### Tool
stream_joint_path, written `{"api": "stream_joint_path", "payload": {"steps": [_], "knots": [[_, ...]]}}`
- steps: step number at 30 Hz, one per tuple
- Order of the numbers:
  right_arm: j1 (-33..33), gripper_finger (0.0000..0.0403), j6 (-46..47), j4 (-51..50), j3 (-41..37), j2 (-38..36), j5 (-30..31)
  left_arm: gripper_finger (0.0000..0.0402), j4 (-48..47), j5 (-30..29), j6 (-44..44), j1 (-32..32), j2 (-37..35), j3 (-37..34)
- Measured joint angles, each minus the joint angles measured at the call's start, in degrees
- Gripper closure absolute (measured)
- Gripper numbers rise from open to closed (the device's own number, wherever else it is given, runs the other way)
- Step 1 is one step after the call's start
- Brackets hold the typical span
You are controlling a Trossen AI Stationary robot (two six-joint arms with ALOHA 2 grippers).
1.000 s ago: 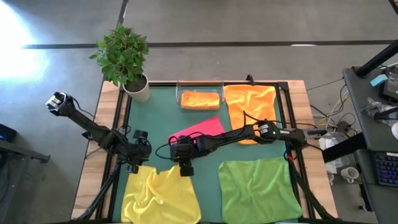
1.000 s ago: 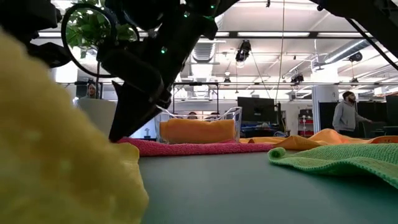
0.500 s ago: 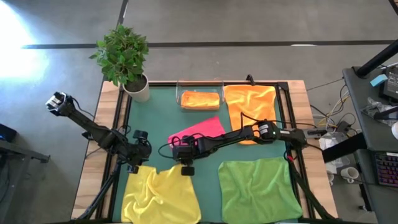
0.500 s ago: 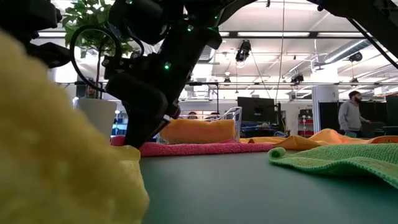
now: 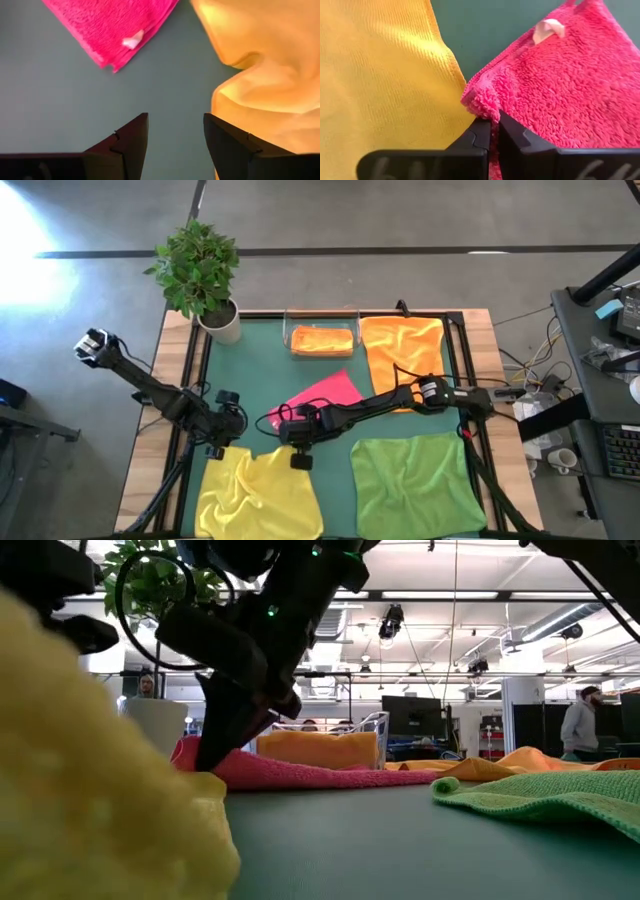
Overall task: Fold microfiber towels
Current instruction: Fold the pink microfiber cloth
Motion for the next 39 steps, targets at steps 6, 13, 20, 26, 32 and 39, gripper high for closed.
{"api": "stream_joint_path", "payload": {"steps": [6,13,20,26,32,39], "knots": [[0.65,0.0394,3.54,-0.55,0.0,-0.53,0.36,0.0226,7.12,-0.21,5.61,1.15,6.73,-0.09],[1.56,0.0394,7.1,-1.73,0.0,-1.26,0.6,0.0226,14.02,-5.74,14.46,1.71,13.66,1.14],[2.37,0.0394,9.1,-2.44,0.0,-3.68,4.83,0.0226,22.54,-6.48,21.63,3.86,17.77,0.94],[2.26,0.0394,11.52,-3.2,0.04,-4.36,6.99,0.0226,25.84,-6.92,22.45,5.04,21.18,0.66],[2.26,0.0394,12.91,-2.98,0.09,-4.71,7.48,0.0226,28.02,-7.0,22.45,5.02,23.28,0.46],[2.37,0.0394,14.47,-3.05,0.09,-5.47,7.9,0.0226,31.08,-7.25,22.45,5.04,24.8,0.33]]}}
